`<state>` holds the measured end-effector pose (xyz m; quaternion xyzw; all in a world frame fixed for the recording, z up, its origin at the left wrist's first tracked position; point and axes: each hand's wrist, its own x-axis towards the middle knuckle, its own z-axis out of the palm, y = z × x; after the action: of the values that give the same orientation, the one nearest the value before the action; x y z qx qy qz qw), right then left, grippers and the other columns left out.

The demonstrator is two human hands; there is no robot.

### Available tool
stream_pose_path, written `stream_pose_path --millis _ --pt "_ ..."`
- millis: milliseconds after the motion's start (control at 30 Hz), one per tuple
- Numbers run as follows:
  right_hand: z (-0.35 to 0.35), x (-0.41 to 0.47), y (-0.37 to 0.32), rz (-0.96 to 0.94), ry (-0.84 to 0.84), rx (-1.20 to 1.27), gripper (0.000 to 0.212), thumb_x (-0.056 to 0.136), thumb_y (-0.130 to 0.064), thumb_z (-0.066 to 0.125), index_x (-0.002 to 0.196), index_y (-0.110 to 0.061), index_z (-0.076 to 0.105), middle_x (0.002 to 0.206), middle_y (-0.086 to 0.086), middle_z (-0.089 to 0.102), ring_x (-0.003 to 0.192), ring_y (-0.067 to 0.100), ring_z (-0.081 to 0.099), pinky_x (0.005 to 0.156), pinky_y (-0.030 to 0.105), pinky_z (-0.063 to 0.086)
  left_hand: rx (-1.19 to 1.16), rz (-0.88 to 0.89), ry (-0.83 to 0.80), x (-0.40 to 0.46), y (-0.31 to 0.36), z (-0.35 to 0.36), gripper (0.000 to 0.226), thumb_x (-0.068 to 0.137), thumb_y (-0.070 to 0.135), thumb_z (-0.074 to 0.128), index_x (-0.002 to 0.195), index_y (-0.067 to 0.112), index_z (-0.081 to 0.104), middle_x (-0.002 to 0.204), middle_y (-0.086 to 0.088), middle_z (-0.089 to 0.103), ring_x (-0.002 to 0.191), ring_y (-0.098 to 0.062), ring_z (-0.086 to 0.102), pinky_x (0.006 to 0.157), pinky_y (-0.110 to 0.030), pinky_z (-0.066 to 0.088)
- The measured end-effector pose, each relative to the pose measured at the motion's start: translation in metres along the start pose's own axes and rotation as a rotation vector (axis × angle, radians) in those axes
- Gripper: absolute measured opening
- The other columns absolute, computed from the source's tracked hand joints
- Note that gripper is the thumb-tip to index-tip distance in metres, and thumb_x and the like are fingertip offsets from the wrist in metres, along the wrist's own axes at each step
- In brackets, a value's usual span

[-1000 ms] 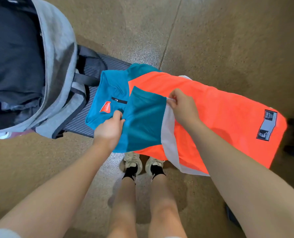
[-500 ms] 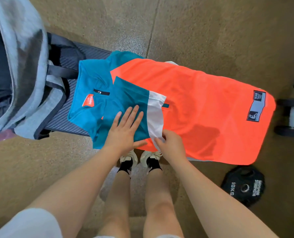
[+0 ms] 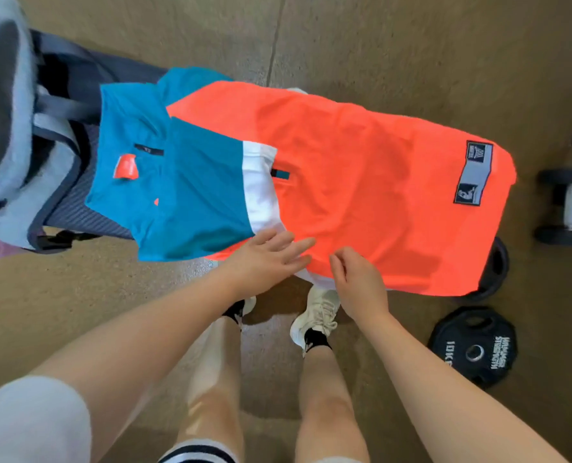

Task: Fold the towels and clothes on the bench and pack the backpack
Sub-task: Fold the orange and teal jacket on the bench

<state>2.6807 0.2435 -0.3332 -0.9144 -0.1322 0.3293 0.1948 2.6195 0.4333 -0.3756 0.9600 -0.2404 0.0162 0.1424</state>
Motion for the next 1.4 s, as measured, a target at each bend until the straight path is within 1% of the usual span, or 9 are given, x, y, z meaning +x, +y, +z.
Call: stream_pose_path --millis 133,367,533,633,900,1033,1200,1300,1400 --pt "0.008 -0.008 0.011 -0.168 0.032 -0.086 0.041 0.089 -0.037 0.031 0.082 -0.007 0.058 0.076 0.011 0.057 0.071 0.034 0.056 0.061 0.04 0.04 0.095 0.0 -0.088 0.018 0.006 0.007 0.009 0.075 0.01 0.05 0.074 0.017 0.055 0.072 -0.001 0.057 0.064 -0.021 0.051 0.063 -0.031 0.037" --pt "0.012 -0.014 0.001 -0.124 -0.032 -0.401 0.046 0.053 -0.043 0.082 0.077 -0.013 0.057 0.073 0.005 0.057 0.064 0.029 0.057 0.053 0.03 0.041 -0.198 -0.172 -0.206 0.022 -0.001 -0.029 0.013 0.082 0.029 0.043 0.079 0.017 0.038 0.061 -0.004 0.052 0.049 -0.024 0.055 0.036 -0.025 0.04" --pt "0.005 -0.009 0.0 -0.004 0.005 -0.402 0.024 0.055 -0.009 0.073 0.069 -0.012 0.055 0.066 0.007 0.058 0.06 0.031 0.058 0.051 0.032 0.035 -0.414 -0.541 -0.361 0.036 -0.009 -0.057 0.018 0.094 0.044 0.033 0.099 0.028 0.025 0.095 -0.011 0.059 0.087 -0.03 0.055 0.061 -0.034 0.035" --pt "-0.019 0.0 0.008 0.093 -0.031 -0.255 0.003 0.08 -0.009 0.052 0.078 -0.009 0.049 0.084 0.017 0.06 0.08 0.038 0.057 0.06 0.036 0.024 -0.387 -0.566 -0.324 0.049 -0.019 -0.056 0.029 0.089 0.04 0.031 0.103 0.019 0.045 0.098 -0.014 0.056 0.091 -0.032 0.054 0.062 -0.036 0.037" --pt "-0.035 0.033 0.023 0.066 0.13 -0.331 0.026 0.081 -0.022 0.045 0.078 -0.006 0.065 0.078 0.017 0.057 0.068 0.036 0.058 0.052 0.034 0.036 -0.219 -0.764 -0.327 0.072 -0.033 -0.026 0.022 0.091 0.01 0.046 0.112 0.003 0.047 0.113 -0.019 0.046 0.09 -0.038 0.054 0.061 -0.044 0.041" --pt "-0.037 0.009 0.041 0.196 0.176 -0.061 0.026 0.087 -0.019 0.06 0.108 -0.004 0.059 0.106 0.017 0.055 0.096 0.035 0.052 0.075 0.04 0.036 -0.147 -0.515 -0.178 0.072 0.006 -0.027 0.039 0.061 -0.002 0.071 0.092 0.008 0.049 0.09 -0.015 0.053 0.047 -0.03 0.053 0.033 -0.027 0.03" --pt "-0.049 -0.032 0.097 0.317 0.297 0.101 0.009 0.089 -0.009 0.055 0.095 -0.003 0.058 0.101 0.015 0.055 0.094 0.035 0.052 0.075 0.039 0.036 -0.409 -0.514 -0.431 0.091 0.073 -0.02 0.028 0.088 0.037 0.053 0.11 0.019 0.047 0.087 0.001 0.056 0.069 -0.022 0.053 0.052 -0.029 0.038" --pt "-0.059 -0.045 0.14 0.557 0.386 0.305 0.018 0.091 -0.004 0.05 0.109 -0.003 0.053 0.114 0.016 0.049 0.098 0.028 0.05 0.075 0.026 0.031 -0.28 -0.153 -0.38 0.103 0.094 -0.01 0.071 0.045 0.009 0.083 0.107 0.011 0.048 0.105 -0.016 0.051 0.06 -0.028 0.058 0.041 -0.027 0.038" --pt "-0.06 -0.043 0.169 0.731 0.394 0.626 0.039 0.092 -0.003 0.049 0.129 -0.008 0.039 0.118 0.011 0.045 0.098 0.021 0.05 0.08 0.023 0.034 -0.141 -0.059 -0.413 0.11 0.105 0.007 0.066 0.042 -0.003 0.071 0.101 0.009 0.045 0.112 -0.018 0.039 0.06 -0.029 0.06 0.042 -0.028 0.041"
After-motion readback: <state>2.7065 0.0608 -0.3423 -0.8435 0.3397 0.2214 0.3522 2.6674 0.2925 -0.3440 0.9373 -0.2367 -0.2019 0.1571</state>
